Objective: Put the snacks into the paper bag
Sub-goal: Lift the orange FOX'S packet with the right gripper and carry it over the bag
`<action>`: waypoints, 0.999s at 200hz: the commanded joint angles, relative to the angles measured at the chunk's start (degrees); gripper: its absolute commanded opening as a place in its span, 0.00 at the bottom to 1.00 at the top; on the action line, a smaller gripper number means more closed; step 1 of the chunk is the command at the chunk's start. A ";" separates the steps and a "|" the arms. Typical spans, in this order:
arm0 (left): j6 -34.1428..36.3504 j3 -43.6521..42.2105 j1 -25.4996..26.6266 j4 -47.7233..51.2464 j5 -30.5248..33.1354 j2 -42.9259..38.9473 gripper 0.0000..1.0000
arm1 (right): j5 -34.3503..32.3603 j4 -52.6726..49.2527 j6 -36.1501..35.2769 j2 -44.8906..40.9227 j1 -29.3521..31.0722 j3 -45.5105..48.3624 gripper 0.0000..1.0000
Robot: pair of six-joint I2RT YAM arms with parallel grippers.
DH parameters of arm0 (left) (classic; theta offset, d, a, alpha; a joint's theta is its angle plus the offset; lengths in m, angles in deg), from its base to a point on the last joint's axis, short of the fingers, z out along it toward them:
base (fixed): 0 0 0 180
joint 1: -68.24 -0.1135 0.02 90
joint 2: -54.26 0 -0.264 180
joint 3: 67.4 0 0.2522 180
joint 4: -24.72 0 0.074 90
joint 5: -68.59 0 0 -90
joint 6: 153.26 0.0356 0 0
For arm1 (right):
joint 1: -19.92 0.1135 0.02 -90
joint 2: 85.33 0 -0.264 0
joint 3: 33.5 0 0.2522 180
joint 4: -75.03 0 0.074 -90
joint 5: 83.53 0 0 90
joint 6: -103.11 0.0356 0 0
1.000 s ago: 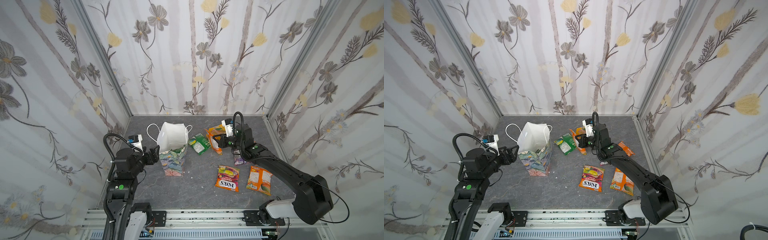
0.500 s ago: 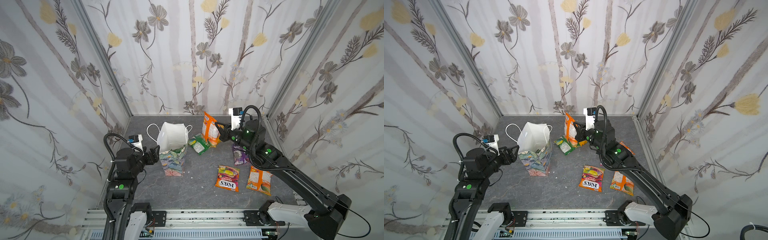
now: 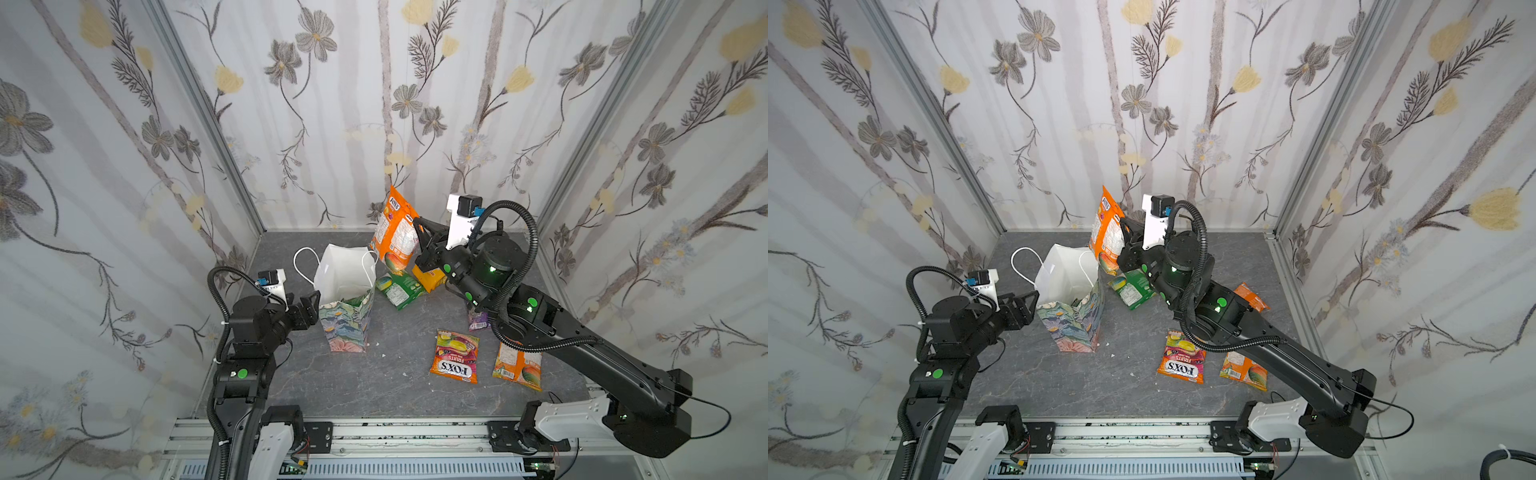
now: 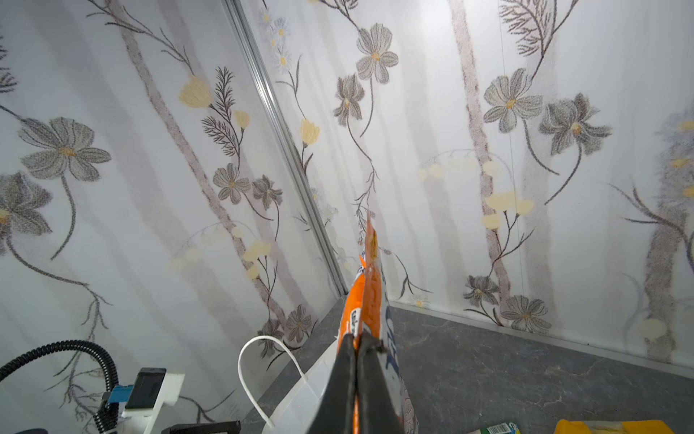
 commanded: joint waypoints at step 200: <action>-0.22 -0.68 0.54 -2.28 -1.17 -1.23 0.78 | -30.20 13.35 -23.52 24.12 18.23 -17.41 0.00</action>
